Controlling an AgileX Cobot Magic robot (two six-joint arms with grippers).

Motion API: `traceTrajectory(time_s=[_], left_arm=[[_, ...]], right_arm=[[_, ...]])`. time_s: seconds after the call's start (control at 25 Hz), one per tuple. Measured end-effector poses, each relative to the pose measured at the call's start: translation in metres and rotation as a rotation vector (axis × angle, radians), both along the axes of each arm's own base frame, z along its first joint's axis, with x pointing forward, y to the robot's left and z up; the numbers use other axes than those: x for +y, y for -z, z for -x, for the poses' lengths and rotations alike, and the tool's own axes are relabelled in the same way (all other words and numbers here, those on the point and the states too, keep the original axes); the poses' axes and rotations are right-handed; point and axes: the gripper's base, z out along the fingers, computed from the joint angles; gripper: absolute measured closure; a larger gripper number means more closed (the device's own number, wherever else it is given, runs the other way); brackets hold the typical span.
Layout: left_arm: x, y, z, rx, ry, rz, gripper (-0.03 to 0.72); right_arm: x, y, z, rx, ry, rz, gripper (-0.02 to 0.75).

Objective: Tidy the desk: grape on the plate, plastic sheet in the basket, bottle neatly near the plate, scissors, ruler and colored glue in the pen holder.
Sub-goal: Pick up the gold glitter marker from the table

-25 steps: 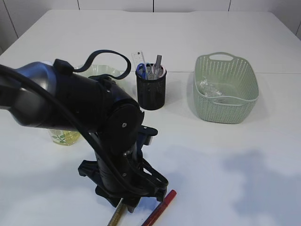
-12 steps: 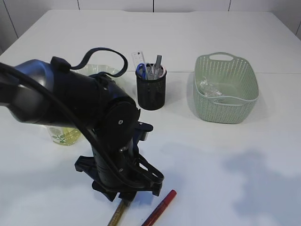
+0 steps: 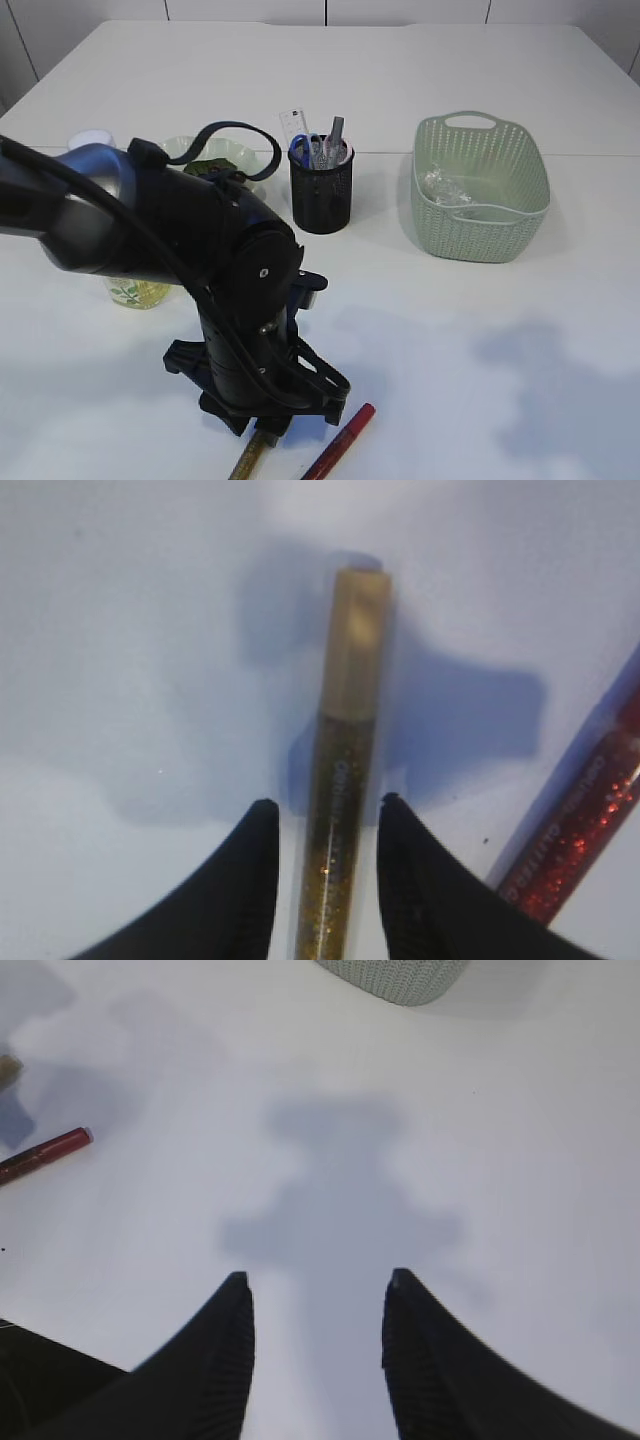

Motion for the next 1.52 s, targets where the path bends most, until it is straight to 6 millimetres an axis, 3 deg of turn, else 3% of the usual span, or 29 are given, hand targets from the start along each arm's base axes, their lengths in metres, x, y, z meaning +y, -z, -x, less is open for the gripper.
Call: traceTrajectory(time_s=[1.52], left_arm=[[-0.0041, -0.0001, -0.0015, -0.017, -0.008, 0.046, 0.442]], right_arm=[[0.0000, 0.0000, 0.0000, 0.000, 0.000, 0.000, 0.393]])
